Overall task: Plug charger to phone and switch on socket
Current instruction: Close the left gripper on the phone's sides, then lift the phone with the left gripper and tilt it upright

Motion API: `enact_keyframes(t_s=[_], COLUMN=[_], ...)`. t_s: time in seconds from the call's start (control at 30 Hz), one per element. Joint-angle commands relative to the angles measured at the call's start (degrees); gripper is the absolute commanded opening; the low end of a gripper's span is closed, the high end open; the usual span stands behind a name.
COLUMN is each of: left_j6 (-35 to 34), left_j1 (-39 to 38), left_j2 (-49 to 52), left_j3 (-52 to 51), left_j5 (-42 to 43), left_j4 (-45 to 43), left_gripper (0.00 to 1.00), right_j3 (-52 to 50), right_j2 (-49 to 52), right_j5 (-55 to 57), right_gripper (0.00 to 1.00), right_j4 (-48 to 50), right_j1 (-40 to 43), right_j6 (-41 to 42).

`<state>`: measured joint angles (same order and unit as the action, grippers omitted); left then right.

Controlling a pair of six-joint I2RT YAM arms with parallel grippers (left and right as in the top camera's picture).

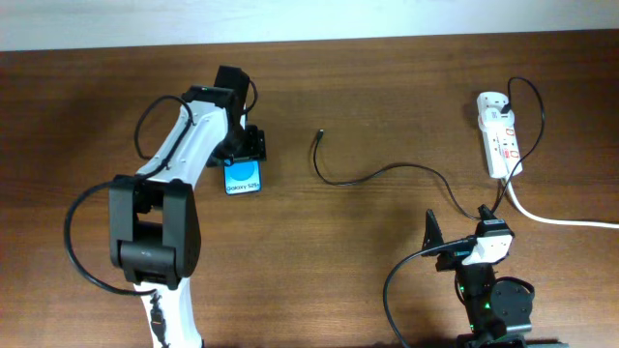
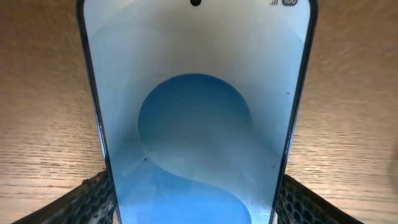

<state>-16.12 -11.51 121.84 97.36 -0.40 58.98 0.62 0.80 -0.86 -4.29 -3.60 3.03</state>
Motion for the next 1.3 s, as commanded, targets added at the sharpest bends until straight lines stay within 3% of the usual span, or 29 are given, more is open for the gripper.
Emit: enact_keyframes(t_s=[0.0,0.1,0.3,0.57,0.83,1.1,1.27], left_j6=[-0.2,-1.7,-12.6,-33.4,-38.3,-44.3,-45.0], left_j1=[-0.2,-0.2,0.2,1.8,3.5,3.4,3.4], left_j2=[0.4,0.4,0.4,0.4,0.4,0.4,0.4], left_j3=[3.1,3.6,3.7,3.7,3.7,3.7,3.6], left_j5=[2.9,6.6,13.9,33.9,49.7,53.3,60.8], left_j4=[0.7,0.7,1.0,3.1,3.3,6.1,7.7], left_gripper=[0.00,0.00,0.00,0.00,0.00,0.00,0.00], right_j3=[-0.3,-0.3,-0.3,-0.3,-0.3,-0.3,-0.3], right_j2=[-0.6,-0.6,-0.6,-0.6,-0.6,-0.6,-0.6], right_j5=[0.5,0.5,0.5,0.5,0.5,0.5,0.5], right_gripper=[0.98,0.98,0.98,0.98,0.98,0.98,0.98], right_j4=[-0.3,-0.3,-0.3,-0.3,-0.3,-0.3,-0.3], right_j1=[-0.5,-0.5,-0.5,-0.5,-0.5,-0.5,-0.5], right_j6=[0.3,0.3,0.3,0.3,0.3,0.3,0.3])
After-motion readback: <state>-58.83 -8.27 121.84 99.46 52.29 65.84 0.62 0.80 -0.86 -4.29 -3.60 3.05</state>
